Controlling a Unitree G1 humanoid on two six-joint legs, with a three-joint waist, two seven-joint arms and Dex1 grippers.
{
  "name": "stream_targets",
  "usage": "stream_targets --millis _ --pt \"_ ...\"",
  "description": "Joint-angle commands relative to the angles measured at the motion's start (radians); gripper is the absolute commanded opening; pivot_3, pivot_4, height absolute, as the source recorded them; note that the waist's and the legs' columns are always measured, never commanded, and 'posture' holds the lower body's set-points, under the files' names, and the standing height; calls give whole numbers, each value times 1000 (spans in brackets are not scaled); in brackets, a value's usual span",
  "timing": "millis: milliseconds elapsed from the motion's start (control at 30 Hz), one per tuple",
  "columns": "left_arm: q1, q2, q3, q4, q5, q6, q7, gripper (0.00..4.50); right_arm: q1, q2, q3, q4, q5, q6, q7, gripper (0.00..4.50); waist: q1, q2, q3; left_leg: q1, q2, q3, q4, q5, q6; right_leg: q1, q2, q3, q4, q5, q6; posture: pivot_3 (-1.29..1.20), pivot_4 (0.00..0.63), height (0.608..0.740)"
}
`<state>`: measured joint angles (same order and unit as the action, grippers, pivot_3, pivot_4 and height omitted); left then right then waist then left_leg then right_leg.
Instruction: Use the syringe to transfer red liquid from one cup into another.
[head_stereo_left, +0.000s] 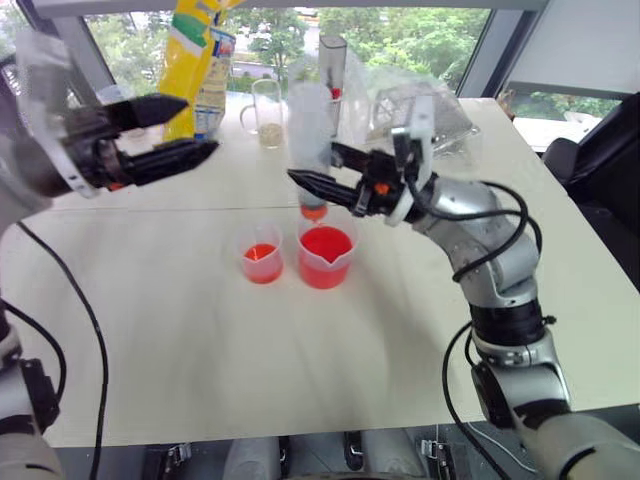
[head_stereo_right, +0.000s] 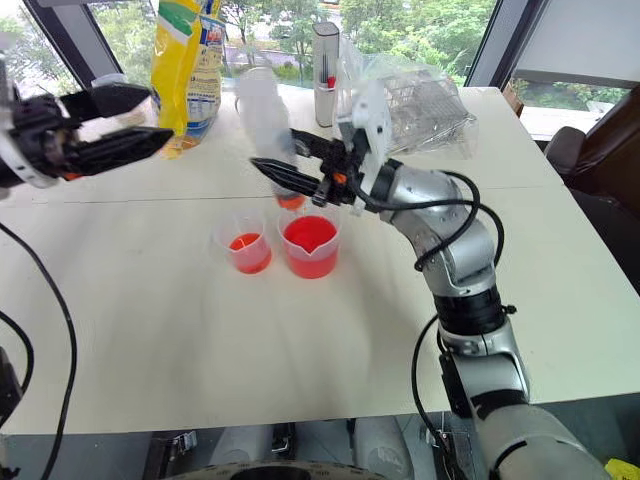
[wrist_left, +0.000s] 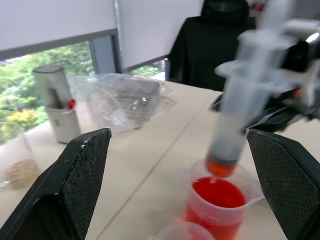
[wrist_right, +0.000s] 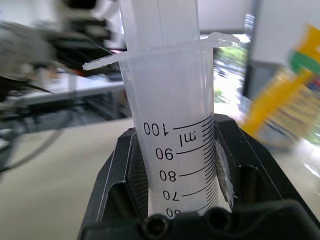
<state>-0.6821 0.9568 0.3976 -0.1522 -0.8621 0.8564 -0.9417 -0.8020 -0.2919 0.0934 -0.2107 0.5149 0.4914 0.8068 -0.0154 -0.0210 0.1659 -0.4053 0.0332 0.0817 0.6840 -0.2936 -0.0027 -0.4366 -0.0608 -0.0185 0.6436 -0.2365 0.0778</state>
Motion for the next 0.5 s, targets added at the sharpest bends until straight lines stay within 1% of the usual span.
stream_targets --millis 33,233,367,500 --pt "-30 34 56 16 -17 -23 -4 4452 -61 60 12 32 44 11 9 1420 -1 0 0 0 0 0 0 0 0 0 0 0 0 0 0 0 150 740" --pt "-42 69 104 20 -67 2 0 4452 -103 182 62 192 7 -45 28 1420 -3 0 0 0 0 0 0 0 -1 -1 0 0 2 0 0 0 150 740" --pt "-51 96 132 29 -99 17 6 4452 -101 240 97 305 -48 -127 43 1420 -3 0 0 0 0 0 0 1 -1 -1 0 0 2 0 0 0 150 740" --pt "-72 91 137 14 -154 46 22 4452 -79 269 127 375 -99 -194 60 1420 -3 0 0 0 0 0 0 1 -1 -2 0 0 3 0 0 0 150 740"
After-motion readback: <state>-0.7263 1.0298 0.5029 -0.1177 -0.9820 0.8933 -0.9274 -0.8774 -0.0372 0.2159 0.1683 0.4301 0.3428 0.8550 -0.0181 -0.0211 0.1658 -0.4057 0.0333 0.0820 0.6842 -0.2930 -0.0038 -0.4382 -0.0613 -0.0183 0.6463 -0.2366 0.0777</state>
